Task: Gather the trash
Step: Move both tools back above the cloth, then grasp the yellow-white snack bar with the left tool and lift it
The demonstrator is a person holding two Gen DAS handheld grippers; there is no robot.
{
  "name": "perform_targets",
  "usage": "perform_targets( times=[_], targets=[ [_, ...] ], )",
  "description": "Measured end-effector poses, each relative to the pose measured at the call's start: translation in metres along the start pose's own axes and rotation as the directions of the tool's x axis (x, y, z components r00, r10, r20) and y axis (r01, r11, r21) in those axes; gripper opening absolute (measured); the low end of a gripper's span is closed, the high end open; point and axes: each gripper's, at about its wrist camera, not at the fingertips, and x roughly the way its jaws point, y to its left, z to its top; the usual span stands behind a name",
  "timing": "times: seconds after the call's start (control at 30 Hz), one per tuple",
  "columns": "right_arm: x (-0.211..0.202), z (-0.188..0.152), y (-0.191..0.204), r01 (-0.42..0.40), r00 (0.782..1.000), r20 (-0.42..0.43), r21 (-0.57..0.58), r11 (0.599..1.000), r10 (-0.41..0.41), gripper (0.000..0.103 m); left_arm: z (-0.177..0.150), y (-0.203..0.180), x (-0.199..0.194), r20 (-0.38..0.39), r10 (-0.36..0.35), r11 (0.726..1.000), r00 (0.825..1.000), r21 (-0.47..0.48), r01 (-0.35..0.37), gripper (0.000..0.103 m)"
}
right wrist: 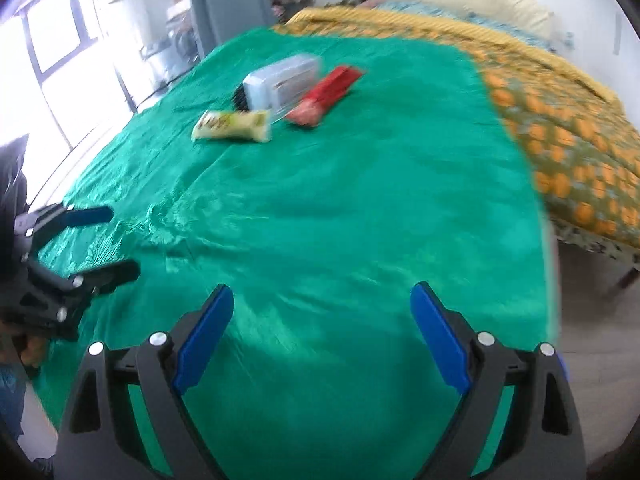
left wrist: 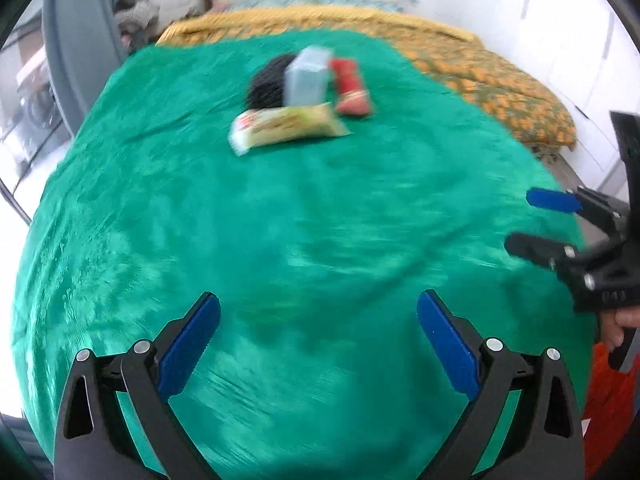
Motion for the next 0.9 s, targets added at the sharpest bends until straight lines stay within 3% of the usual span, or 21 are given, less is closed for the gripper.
perform_targets(
  times=[0.13, 0.3, 0.4, 0.5, 0.7, 0.77, 0.83, 0.9],
  targets=[
    [0.018, 0.000, 0.016, 0.017, 1.000, -0.004, -0.051, 0.999, -0.017, 0.092, 0.017, 0.029, 0.012, 0.007, -0.035, 0.999, 0.999, -0.009, 0.035, 0.097],
    [0.019, -0.001, 0.022, 0.025, 1.000, -0.002, -0.067, 0.997, -0.026, 0.092, 0.059, 0.037, 0.029, 0.028, -0.122, 0.989, 0.992, 0.087, 0.119, 0.098],
    [0.019, -0.002, 0.022, 0.026, 1.000, -0.002, -0.068, 0.997, -0.026, 0.092, 0.089, 0.036, 0.041, 0.041, -0.088, 0.981, 0.995, 0.180, 0.079, 0.097],
    [0.020, -0.001, 0.022, 0.029, 1.000, -0.003, -0.070, 0.997, -0.029, 0.092, 0.114, 0.029, 0.051, 0.050, -0.090, 0.954, 0.995, 0.291, 0.071, 0.097],
    [0.021, -0.001, 0.022, 0.032, 0.999, -0.003, -0.070, 0.997, -0.032, 0.092, 0.130, 0.006, 0.070, -0.007, -0.135, 0.865, 0.991, 0.486, 0.122, 0.097],
    [0.021, -0.002, 0.022, 0.031, 0.999, -0.003, -0.070, 0.997, -0.032, 0.092, 0.130, 0.005, 0.078, -0.038, -0.126, 0.852, 0.991, 0.508, 0.128, 0.093],
    [0.021, -0.002, 0.022, 0.031, 0.999, -0.003, -0.070, 0.997, -0.032, 0.092, 0.130, 0.006, 0.086, -0.075, -0.122, 0.854, 0.990, 0.500, 0.143, 0.072],
    [0.021, -0.002, 0.021, 0.031, 0.999, -0.003, -0.070, 0.997, -0.032, 0.092, 0.131, 0.012, 0.088, -0.096, -0.143, 0.868, 0.985, 0.466, 0.172, 0.063]
  ],
)
